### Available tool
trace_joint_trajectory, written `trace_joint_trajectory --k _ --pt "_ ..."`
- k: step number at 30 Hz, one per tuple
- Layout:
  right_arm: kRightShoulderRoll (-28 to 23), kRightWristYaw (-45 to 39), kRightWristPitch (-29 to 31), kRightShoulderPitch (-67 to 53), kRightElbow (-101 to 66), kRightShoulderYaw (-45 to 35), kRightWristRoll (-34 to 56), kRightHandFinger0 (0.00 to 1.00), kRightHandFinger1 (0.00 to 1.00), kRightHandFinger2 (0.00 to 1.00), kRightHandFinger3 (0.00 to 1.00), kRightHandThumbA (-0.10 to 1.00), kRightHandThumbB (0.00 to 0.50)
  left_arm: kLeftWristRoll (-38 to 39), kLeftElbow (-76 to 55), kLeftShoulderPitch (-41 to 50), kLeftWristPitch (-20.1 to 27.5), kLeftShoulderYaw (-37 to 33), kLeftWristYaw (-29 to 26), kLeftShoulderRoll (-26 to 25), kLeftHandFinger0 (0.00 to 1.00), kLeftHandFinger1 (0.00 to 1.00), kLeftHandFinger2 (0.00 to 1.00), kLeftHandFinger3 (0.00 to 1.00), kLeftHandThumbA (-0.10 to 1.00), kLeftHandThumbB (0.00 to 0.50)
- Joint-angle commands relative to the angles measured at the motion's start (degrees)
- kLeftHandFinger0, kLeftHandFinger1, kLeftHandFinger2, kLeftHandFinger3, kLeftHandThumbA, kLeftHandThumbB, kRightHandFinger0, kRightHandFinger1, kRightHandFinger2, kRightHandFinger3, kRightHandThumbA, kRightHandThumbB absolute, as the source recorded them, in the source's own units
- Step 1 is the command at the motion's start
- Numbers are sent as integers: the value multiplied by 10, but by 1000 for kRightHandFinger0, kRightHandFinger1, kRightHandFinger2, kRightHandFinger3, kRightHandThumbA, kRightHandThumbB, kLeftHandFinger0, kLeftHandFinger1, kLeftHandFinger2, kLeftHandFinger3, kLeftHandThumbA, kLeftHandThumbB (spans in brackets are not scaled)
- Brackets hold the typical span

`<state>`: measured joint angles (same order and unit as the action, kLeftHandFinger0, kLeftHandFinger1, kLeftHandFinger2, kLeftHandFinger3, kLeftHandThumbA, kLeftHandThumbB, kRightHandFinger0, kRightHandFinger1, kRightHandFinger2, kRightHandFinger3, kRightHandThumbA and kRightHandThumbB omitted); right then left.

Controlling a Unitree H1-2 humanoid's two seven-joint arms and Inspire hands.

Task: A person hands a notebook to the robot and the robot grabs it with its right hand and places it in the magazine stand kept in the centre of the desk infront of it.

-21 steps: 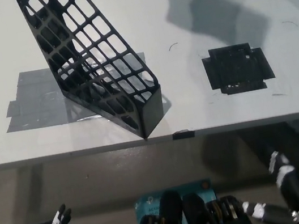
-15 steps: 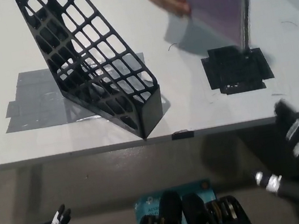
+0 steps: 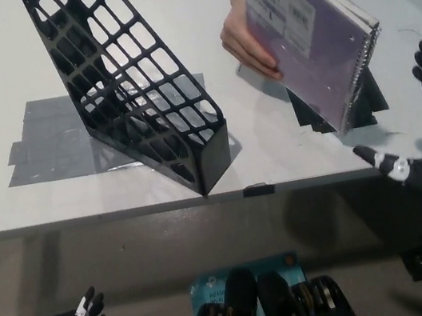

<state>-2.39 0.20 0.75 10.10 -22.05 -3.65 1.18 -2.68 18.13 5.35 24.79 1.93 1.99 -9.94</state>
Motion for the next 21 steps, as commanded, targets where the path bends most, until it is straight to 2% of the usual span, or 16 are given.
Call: trace_joint_trajectory --k 1,6,8,9,17,19,20,21 --pt "8 23 -47 59 -9 -18 11 1000 1000 1000 1000 1000 230 11 -9 -5 21 0 8 -11 1000 1000 1000 1000 1000 500" --pt "16 24 -58 100 29 -29 39 1000 1000 1000 1000 1000 198 7 -10 -8 21 0 6 -13 1000 1000 1000 1000 1000 500" --pt "18 24 -55 110 42 -29 40 1000 1000 1000 1000 1000 199 6 -11 -9 21 0 7 -14 1000 1000 1000 1000 1000 500" --pt "19 24 -55 117 50 -28 37 1000 1000 1000 1000 1000 225 5 -12 -10 21 0 6 -14 1000 1000 1000 1000 1000 500" --pt "28 26 -64 184 98 -14 24 1000 1000 1000 1000 1000 266 -5 -11 -16 21 -4 1 -19 1000 1000 1000 1000 1000 500" --pt "29 24 -64 197 108 -13 25 1000 1000 1000 1000 1000 265 -6 -12 -17 21 -5 1 -19 1000 1000 1000 1000 1000 500" --pt "30 24 -60 204 115 -13 26 1000 1000 1000 1000 1000 240 -5 -13 -17 21 -5 2 -19 1000 1000 1000 1000 1000 500" --pt "31 23 -57 210 121 -13 29 1000 1000 1000 1000 1000 240 -5 -14 -17 21 -5 2 -20 1000 1000 1000 1000 1000 500"
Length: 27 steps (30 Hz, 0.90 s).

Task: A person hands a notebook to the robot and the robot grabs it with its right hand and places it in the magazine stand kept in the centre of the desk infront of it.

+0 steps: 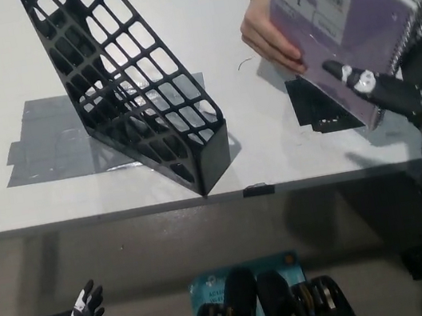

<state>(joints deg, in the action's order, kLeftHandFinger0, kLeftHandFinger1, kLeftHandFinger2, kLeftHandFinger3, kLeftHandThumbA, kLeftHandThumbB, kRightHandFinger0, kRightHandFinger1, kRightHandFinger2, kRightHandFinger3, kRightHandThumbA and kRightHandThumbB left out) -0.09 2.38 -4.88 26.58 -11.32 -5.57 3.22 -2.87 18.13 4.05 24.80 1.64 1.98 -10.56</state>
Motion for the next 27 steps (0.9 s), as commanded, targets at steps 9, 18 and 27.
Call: trace_joint_trajectory --k 9,18,27 --pt "13 8 -29 97 65 7 10 1000 1000 1000 1000 1000 265 -6 -18 -12 21 -6 -1 -17 1000 1000 1000 1000 1000 500" --pt "14 2 -40 122 87 3 22 1000 1000 1000 1000 1000 267 -5 -14 -19 21 -7 -1 -20 1000 1000 1000 1000 1000 500" --pt "19 -10 -31 114 96 6 40 1000 1000 1000 1000 1000 247 -9 -19 -22 21 -6 -2 -22 1000 1000 1000 1000 1000 500"
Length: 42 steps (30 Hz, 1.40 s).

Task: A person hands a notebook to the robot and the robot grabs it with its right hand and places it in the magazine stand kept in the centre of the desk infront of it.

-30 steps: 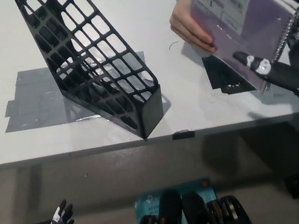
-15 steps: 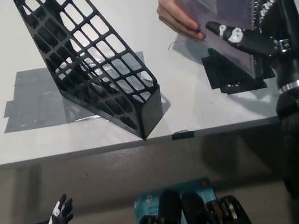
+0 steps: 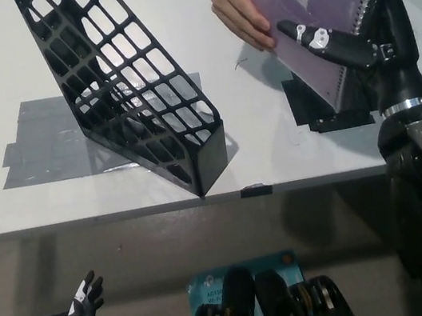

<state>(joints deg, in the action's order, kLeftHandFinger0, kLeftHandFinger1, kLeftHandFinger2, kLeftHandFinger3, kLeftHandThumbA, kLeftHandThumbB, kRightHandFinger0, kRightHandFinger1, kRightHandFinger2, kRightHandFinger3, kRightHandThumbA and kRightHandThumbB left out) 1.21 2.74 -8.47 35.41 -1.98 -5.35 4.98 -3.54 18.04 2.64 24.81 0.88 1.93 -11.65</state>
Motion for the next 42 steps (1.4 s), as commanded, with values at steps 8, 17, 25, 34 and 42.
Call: trace_joint_trajectory --k 8,17,25,34,42 --pt "-1 -11 0 49 9 9 18 1000 1000 1000 1000 1000 283 -2 -17 -15 21 2 -2 -12 1000 1000 1000 1000 1000 500" --pt "1 18 -54 80 16 7 -3 0 0 0 1 1000 111 -6 -14 -23 21 2 -5 -14 1000 1000 1000 1000 1000 500" --pt "15 37 -53 86 19 5 -6 0 0 0 0 1000 105 -4 -16 -26 21 5 -2 -14 1000 1000 1000 1000 1000 500" --pt "19 48 -49 86 16 1 -7 0 0 0 0 1000 99 -9 -16 -28 21 5 -3 -16 1000 1000 1000 1000 1000 500" --pt "22 49 -34 91 10 -12 13 0 0 0 0 1000 104 1 -11 -40 21 6 4 -18 1000 1000 1000 1000 1000 500"
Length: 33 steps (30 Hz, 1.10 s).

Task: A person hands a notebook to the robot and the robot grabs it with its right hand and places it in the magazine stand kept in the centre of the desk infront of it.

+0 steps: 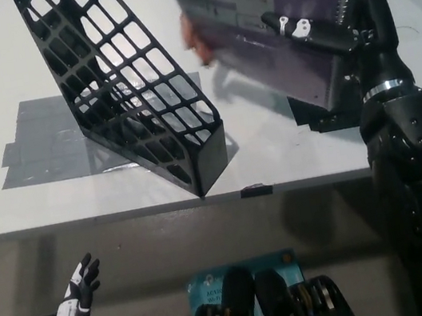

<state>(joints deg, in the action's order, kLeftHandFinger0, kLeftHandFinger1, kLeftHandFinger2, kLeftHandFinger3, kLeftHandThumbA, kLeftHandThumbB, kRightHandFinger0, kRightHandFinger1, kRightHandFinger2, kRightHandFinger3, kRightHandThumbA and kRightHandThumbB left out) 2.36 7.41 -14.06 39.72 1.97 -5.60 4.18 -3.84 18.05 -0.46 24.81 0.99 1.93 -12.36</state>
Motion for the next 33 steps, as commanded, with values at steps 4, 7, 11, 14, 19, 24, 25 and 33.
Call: trace_joint_trajectory --k 4,7,11,14,19,24,25,33 --pt "32 14 -10 55 -81 -37 65 0 0 0 0 1000 110 -2 -12 -10 21 3 2 -12 1000 1000 1000 1000 1000 500" --pt "41 14 -35 65 -106 -51 90 0 0 0 0 1000 106 -4 -13 -12 21 5 0 -13 1000 1000 1000 1000 1000 500" --pt "64 14 -85 84 -157 -100 204 0 0 0 0 1000 83 2 -11 -13 21 5 1 -12 1000 1000 1000 1000 1000 500" --pt "73 31 -109 97 -181 -119 238 0 0 0 0 1000 82 -1 -12 -15 21 5 -1 -13 1000 1000 1000 1000 1000 500" --pt "84 53 -127 111 -209 -141 268 0 0 0 0 1000 77 -5 -13 -15 21 4 -2 -13 1000 1000 1000 1000 1000 500" --pt "86 69 -129 112 -236 -134 275 0 0 0 0 1000 60 -6 -18 -13 14 4 0 -13 1000 1000 1000 1000 1000 500" --pt "88 77 -129 111 -244 -129 278 0 0 0 0 1000 60 -5 -19 -13 12 4 0 -13 1000 1000 1000 1000 1000 500" --pt "109 118 -129 115 -277 -103 280 0 0 0 0 1000 26 2 -16 -19 14 5 3 -14 1000 1000 1000 1000 1000 500"
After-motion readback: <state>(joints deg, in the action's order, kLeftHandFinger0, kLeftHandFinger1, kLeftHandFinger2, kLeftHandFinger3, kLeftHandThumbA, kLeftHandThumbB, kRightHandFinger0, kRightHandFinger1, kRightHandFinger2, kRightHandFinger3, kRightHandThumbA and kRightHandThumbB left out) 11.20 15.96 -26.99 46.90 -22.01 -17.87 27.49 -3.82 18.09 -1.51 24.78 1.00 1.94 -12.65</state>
